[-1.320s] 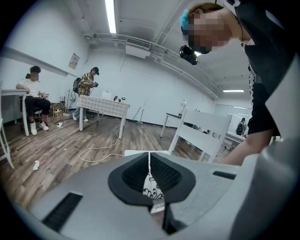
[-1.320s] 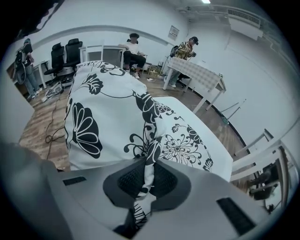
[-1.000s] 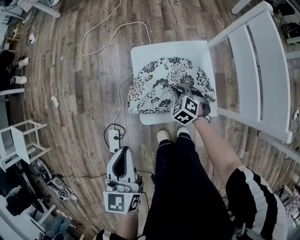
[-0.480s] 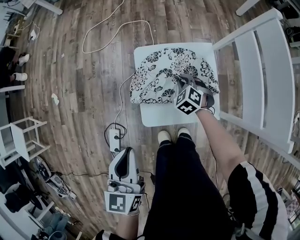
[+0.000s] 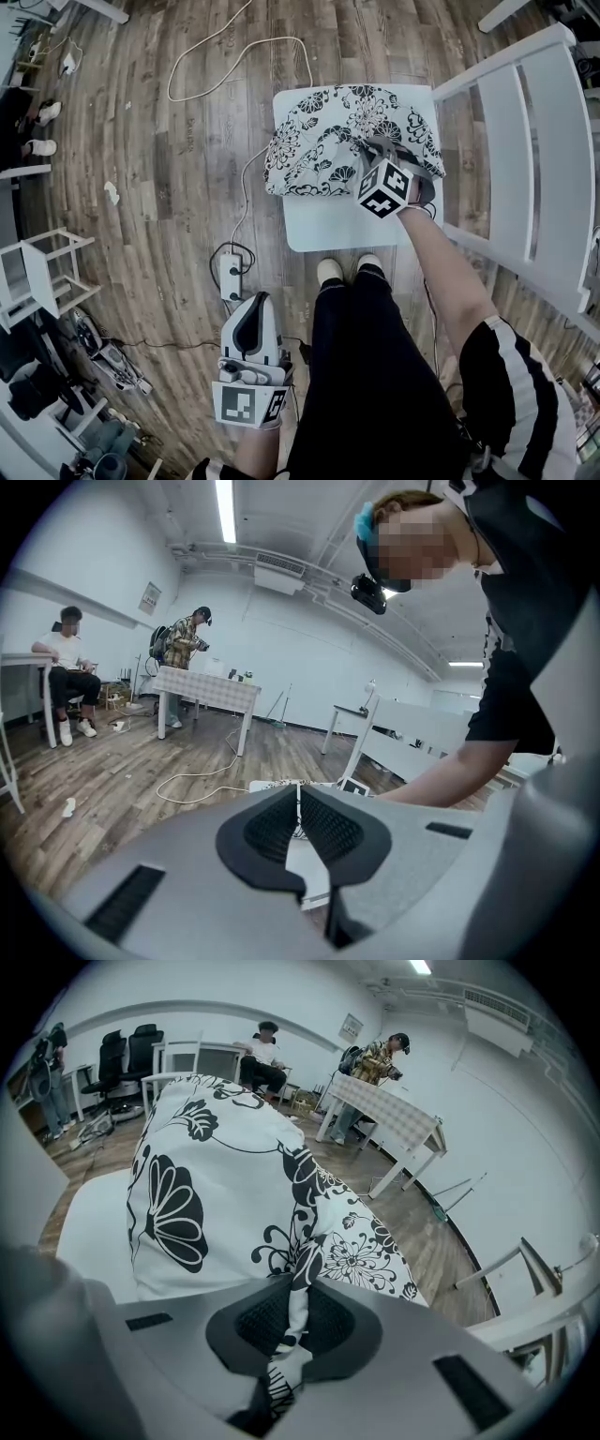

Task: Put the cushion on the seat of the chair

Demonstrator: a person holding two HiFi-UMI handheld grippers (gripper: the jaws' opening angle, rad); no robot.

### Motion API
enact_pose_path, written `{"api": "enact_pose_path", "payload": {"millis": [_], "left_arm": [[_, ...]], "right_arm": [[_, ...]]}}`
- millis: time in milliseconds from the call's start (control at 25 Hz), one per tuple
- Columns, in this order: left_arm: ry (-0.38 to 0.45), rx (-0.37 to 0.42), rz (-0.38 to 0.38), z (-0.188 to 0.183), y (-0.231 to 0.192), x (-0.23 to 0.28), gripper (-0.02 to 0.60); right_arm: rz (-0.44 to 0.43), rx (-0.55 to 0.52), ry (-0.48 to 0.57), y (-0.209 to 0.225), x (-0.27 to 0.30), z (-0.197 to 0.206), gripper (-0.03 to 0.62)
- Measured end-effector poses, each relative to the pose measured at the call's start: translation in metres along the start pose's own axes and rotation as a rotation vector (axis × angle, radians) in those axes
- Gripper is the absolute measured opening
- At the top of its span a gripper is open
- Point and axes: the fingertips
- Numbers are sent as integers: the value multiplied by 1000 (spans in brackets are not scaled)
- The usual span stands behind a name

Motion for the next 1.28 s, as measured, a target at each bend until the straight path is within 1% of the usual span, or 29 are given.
{"api": "enact_pose_path", "payload": {"millis": [120,320,560,800,1040,1280], "left_arm": [[-15,8,-5,5,0,0,14],[-11,11,6,5,5,0,14],[-7,16,22,2,9,0,14],[6,31,51,-3,19,-3,14],[9,45,89,-5,35,-9,14],[0,42,117,1,49,-16,14]], "right_arm": [[10,20,23,3,-4,-2,28],[40,76,82,10,-22,-6,28],[68,83,161,6,-58,-12,28],[79,59,220,-15,-99,-12,28],[89,38,251,-36,-130,-6,28],[45,10,246,-74,-146,12,28]]}}
Point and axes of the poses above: the fingertips, and each gripper's own axes: x forward along the fingers, y to its right, z out of its underside, and after that the axes turned 1 degree about -z, right-handed
